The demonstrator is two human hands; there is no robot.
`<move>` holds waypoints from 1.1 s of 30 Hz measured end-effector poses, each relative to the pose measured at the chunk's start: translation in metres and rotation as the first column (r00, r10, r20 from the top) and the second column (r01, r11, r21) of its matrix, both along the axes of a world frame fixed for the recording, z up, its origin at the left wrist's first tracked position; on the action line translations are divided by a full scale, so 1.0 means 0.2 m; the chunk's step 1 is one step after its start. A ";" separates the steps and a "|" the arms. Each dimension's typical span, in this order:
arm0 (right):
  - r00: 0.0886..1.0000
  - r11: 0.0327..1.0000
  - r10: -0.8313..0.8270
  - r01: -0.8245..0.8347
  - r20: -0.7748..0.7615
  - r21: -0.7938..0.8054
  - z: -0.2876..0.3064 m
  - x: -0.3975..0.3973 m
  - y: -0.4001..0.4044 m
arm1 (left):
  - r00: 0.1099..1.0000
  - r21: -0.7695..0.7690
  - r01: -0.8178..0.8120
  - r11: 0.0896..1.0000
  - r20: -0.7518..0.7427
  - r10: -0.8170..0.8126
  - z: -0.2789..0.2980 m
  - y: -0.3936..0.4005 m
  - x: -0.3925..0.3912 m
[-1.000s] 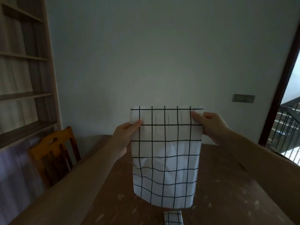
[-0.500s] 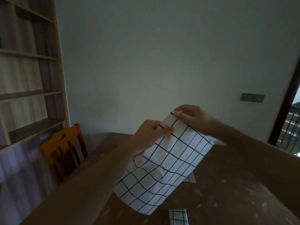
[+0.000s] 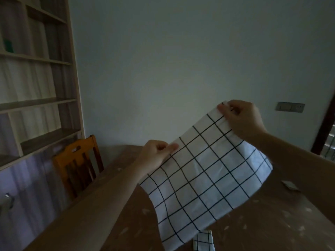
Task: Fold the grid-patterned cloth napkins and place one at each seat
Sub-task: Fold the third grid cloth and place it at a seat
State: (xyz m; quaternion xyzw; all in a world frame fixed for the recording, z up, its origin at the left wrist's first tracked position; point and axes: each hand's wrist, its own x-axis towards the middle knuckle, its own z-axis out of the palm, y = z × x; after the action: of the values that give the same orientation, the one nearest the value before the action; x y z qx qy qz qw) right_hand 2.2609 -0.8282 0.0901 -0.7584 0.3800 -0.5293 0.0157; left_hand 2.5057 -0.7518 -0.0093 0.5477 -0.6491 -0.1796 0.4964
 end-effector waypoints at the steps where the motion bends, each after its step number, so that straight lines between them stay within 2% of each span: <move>1: 1.000 1.000 -0.015 0.015 0.020 -0.007 0.01 -0.02 -0.01 | 1.000 0.001 -0.019 1.000 -0.019 0.019 -0.03 -0.01 0.02; 5: 0.998 0.999 -0.039 0.039 0.051 -0.005 0.03 -0.08 -0.01 | 0.993 0.100 -0.052 0.994 -0.102 0.063 -0.12 -0.02 0.08; 8: 0.998 1.000 0.018 -0.016 -0.063 0.021 0.05 -0.06 0.05 | 0.994 0.163 0.065 0.985 -0.103 -0.048 -0.07 0.01 0.05; 11: 0.975 0.990 0.137 -0.128 -0.175 0.066 0.07 0.02 0.13 | 0.977 0.217 0.211 0.953 -0.015 -0.213 0.06 0.03 -0.05; 13: 0.965 0.981 0.181 -0.164 -0.187 0.104 0.09 0.07 0.16 | 0.959 0.173 0.281 0.944 -0.026 -0.281 0.12 0.03 -0.14; 15: 0.959 0.978 0.183 -0.155 -0.218 0.141 0.12 0.08 0.17 | 0.955 0.102 0.282 0.954 -0.120 -0.270 0.15 0.03 -0.18; 17: 0.921 0.948 0.211 -0.111 -0.328 0.297 0.13 0.01 0.18 | 0.960 0.039 0.228 0.973 -0.176 -0.217 0.13 0.02 -0.15; 19: 0.828 0.835 0.307 0.002 -0.468 0.550 0.12 -0.10 0.17 | 0.954 0.031 0.187 0.982 -0.245 -0.173 0.11 0.01 -0.09; 21: 0.765 0.714 0.388 0.103 -0.514 0.693 0.07 -0.22 0.14 | 0.941 0.063 0.186 0.981 -0.298 -0.159 0.09 0.02 -0.01; 23: 0.826 0.687 0.387 0.037 -0.409 0.725 0.02 -0.29 0.07 | 0.946 0.109 0.192 0.975 -0.287 -0.154 0.06 0.03 0.04; 25: 0.941 0.684 0.318 -0.144 -0.114 0.715 -0.02 -0.29 0.03 | 0.937 0.151 0.221 0.964 -0.308 -0.166 0.05 0.03 0.05; 26: 0.955 0.662 0.286 -0.254 0.076 0.705 -0.04 -0.28 0.01 | 0.924 0.161 0.242 0.957 -0.340 -0.176 0.04 0.03 0.05; 28: 0.903 0.618 0.238 -0.424 0.356 0.662 -0.06 -0.24 0.01 | 0.888 0.155 0.271 0.950 -0.421 -0.184 0.04 0.02 0.03; 30: 0.875 0.644 0.194 -0.455 0.444 0.615 -0.08 -0.22 0.00 | 0.863 0.140 0.272 0.952 -0.474 -0.177 0.04 0.01 0.02; 33: 0.887 0.728 0.144 -0.395 0.438 0.560 -0.09 -0.19 0.01 | 0.852 0.151 0.275 0.950 -0.496 -0.168 0.03 -0.01 0.01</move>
State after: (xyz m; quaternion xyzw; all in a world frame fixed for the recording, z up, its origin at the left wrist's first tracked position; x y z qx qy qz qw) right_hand 2.2226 -0.8261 0.0719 -0.6434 0.4098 -0.4924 0.4191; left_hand 2.5067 -0.7535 -0.0032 0.4582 -0.5423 -0.4347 0.5541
